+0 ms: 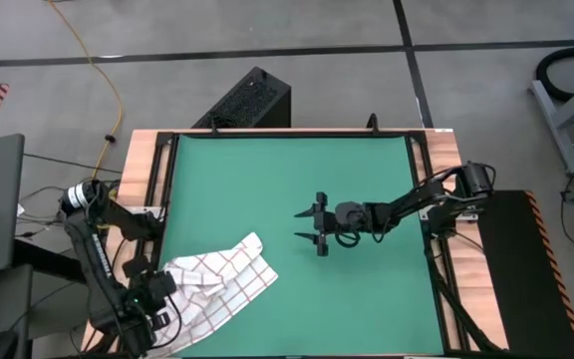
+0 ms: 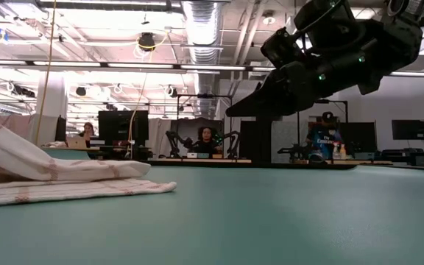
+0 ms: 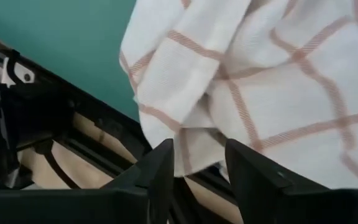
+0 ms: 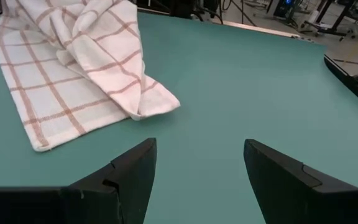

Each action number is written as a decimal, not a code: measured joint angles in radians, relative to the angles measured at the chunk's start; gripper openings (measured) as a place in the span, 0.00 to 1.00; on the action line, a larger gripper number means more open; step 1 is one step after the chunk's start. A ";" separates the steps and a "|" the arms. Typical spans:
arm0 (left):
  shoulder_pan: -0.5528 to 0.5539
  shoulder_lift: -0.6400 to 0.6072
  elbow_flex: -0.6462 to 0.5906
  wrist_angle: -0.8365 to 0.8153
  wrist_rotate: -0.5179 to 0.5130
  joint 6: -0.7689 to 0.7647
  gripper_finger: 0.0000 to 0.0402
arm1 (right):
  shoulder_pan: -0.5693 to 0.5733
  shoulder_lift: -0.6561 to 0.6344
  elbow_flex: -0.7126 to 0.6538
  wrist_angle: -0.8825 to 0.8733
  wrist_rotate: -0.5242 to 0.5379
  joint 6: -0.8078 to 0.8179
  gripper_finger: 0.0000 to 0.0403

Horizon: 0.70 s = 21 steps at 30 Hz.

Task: Roll towel
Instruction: Roll the white towel

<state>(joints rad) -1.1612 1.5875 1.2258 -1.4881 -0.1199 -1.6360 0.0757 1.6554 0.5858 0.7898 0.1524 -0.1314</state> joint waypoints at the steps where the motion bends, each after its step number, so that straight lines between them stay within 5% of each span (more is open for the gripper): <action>1: 0.000 0.000 -0.017 0.004 0.000 0.001 0.36 | 0.000 0.000 0.000 0.000 0.000 0.000 0.66; 13: 0.003 0.000 -0.205 0.116 0.110 0.083 0.35 | 0.000 0.000 0.000 -0.002 0.000 0.003 0.66; 21: 0.080 0.000 -0.224 0.114 0.075 0.137 0.03 | 0.024 0.007 0.038 0.016 0.000 -0.017 0.66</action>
<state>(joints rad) -1.0809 1.5879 1.0016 -1.3743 -0.0446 -1.4993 0.0994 1.6627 0.6240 0.8055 0.1524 -0.1486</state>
